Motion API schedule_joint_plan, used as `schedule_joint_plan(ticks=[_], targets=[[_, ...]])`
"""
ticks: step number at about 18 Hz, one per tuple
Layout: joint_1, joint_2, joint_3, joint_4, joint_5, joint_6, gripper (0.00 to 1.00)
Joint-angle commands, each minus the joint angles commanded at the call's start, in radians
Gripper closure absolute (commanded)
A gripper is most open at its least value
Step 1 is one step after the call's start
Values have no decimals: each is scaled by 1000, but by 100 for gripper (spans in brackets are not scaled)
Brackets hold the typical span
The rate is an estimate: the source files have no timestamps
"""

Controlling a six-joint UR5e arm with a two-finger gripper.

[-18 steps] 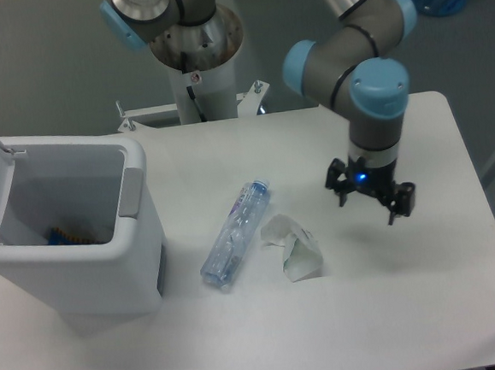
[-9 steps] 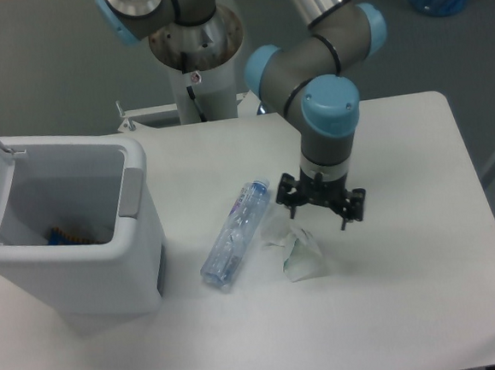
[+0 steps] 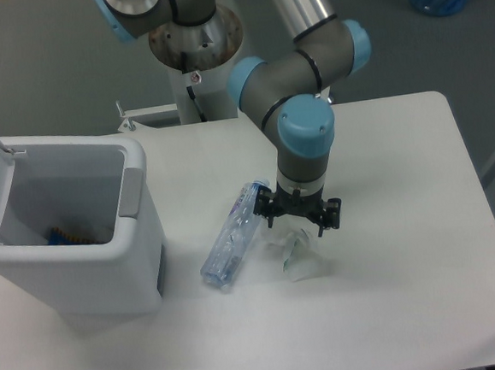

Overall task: Place the trash in the trash can
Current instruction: 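Close the gripper on the crumpled white tissue and lift it, then carry the tissue over the white bin and open the gripper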

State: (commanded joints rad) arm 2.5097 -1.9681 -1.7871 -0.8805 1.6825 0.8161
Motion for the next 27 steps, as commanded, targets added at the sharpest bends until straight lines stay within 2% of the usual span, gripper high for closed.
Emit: schedule_joint_plan(ticks=[1,2,9,11,17,21,24,27], targets=[[-6,-6,3,0,5,-8,82],[-6,-8,9,-5,-3,-11,99],[9,3,35,-5,-110,-15,100],[24,12,46,-5,-148,-58,100],[77,93,159,-6,-467,-231,100],[80,172,172,-12,-619,-291,100],[75,201,192,-14,-740,-334,100],[66,254,199,-15,-825,-368,100]])
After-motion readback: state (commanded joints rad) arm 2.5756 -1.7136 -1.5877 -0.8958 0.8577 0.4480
